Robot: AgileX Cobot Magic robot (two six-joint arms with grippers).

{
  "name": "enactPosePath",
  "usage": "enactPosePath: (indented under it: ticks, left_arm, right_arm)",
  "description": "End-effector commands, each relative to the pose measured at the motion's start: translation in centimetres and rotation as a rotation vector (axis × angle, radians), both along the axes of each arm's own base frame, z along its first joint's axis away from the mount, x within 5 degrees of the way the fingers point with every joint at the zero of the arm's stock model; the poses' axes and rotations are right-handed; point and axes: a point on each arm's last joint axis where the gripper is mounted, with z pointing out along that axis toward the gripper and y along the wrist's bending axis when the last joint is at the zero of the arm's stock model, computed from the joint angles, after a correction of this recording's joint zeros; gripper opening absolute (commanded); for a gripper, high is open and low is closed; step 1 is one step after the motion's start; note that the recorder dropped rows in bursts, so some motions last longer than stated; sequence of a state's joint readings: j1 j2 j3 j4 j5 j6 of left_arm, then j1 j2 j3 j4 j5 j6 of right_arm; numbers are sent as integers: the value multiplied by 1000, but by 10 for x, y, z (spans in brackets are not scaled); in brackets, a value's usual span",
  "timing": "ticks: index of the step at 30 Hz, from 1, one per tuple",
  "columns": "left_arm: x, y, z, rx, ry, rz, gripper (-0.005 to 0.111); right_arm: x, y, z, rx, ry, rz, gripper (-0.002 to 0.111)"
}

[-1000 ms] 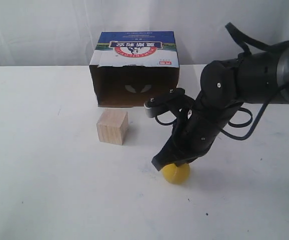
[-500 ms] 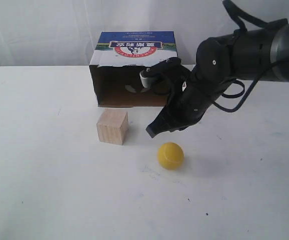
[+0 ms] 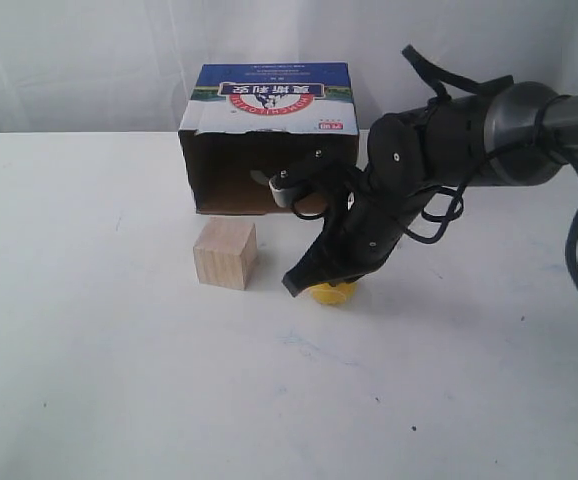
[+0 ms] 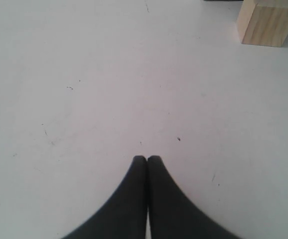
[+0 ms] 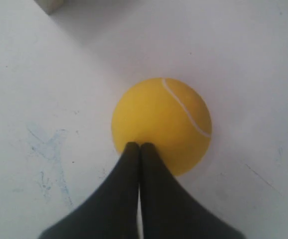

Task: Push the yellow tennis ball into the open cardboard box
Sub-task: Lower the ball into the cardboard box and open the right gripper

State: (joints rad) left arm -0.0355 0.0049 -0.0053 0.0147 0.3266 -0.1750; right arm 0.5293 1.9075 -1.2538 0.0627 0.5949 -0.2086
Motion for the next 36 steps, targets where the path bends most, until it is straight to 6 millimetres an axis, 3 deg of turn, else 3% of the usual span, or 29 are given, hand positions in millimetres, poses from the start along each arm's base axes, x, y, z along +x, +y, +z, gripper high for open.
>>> enactPosePath:
  ticks: [1,10,18,25,28,31,34,36]
  left_arm:
    - [-2,0,-4,8,33,-9,0]
    - [-2,0,-4,8,33,-9,0]
    - [-2,0,-4,8,33,-9,0]
    - [-2,0,-4,8,33,-9,0]
    - [-2,0,-4,8,33,-9,0]
    - [-2,0,-4,8,33,-9,0]
    - [-2,0,-4,8,33,-9,0]
    - [-2,0,-4,8,33,-9,0]
  right_arm:
    - [1,-2,-9,-24,15,2,0]
    - [5,0,-6,-5,-27,3,0]
    - [24,5,26,8,-110,7,0]
    - [5,0,42,-37,-17,7,0]
    - [-6,2,36,-58,18,26,0]
    - [-5,3,18,-51,7,28,0]
    - [8,8,-14,-44,-41,38,0]
    - [29,9,-37,-31,-101,33,0]
